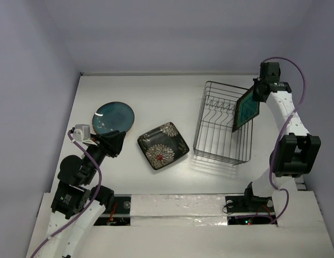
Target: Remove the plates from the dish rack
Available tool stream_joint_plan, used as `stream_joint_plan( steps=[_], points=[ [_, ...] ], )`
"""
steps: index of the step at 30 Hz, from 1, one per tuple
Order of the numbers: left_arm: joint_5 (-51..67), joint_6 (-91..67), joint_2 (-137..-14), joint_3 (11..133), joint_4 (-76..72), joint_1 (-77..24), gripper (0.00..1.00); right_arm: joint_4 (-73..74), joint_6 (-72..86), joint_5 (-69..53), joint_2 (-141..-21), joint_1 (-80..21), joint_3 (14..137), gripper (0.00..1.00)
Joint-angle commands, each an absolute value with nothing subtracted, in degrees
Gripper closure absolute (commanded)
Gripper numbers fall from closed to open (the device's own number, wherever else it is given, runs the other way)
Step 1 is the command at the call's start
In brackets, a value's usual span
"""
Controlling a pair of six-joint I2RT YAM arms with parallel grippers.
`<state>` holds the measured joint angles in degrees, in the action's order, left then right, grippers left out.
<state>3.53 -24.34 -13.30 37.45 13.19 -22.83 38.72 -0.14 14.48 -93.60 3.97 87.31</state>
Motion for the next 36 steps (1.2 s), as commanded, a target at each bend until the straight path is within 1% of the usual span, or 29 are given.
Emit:
stream_joint_plan(
  steps=[1,9,13,16,18,19,21,23,24,28,32,33,34,35,36],
  points=[
    [3.34,-24.35,-12.83,38.85,11.43,-23.2,0.67,36.9,2.46,16.43,-89.04,3.87,94.39,1.0],
    [4.04,-24.43,-13.36,38.76,11.25,-23.2,0.67,38.32,0.7,17.75,-87.89,3.87,98.87,1.0],
    [4.13,-24.52,-13.71,38.67,11.25,-23.2,0.67,38.32,-2.63,22.32,-88.77,2.37,100.19,1.0],
    [4.22,-24.43,-13.88,38.67,11.25,-23.2,0.67,38.67,-4.74,26.69,-91.65,-1.57,102.21,1.0],
    [4.22,-24.52,-14.06,38.67,11.25,-23.2,0.67,39.02,-6.41,30.56,-93.77,-4.99,105.37,1.0],
    [4.13,-24.52,-14.24,38.67,11.25,-23.2,0.67,40.24,-6.33,35.81,-94.82,-5.97,106.86,1.0],
    [4.22,-24.61,-14.33,38.67,11.25,-23.2,0.67,42.18,-5.54,38.13,-97.03,-7.81,112.99,1.0],
    [4.22,-24.61,-14.68,38.67,11.16,-23.2,0.67,43.68,-4.4,40.86,-96.68,-8.52,116.79,1.0],
    [4.39,-24.52,-14.76,38.58,11.16,-23.2,0.67,44.55,-3.87,41.65,-96.42,-8.53,121.16,1.0],
    [4.66,-24.61,-15.2,38.58,11.07,-23.2,0.67,47.99,-1.94,44.2,-92.47,-11.59,127.34,1.0],
    [4.66,-24.52,-15.64,38.5,10.81,-23.2,0.67,46.06,-0.27,41.67,-85.44,-15.89,124.2,1.0],
    [4.75,-24.61,-15.73,38.5,10.81,-23.2,0.67,45.71,0.78,39.48,-84.04,-16.69,123.06,1.0],
    [4.66,-24.61,-15.91,38.58,10.9,-23.2,0.67,44.05,2.88,36.33,-80.89,-17.48,121.57,1.0],
    [4.48,-24.61,-16.0,38.5,10.9,-22.68,0.67,42.29,5.25,27.34,-79.03,-18.53,116.42,1.0],
    [4.13,-24.61,-15.91,38.5,10.99,-22.68,0.67,40.19,6.67,23.16,-77.27,-21.16,113.32,1.0]
  ],
)
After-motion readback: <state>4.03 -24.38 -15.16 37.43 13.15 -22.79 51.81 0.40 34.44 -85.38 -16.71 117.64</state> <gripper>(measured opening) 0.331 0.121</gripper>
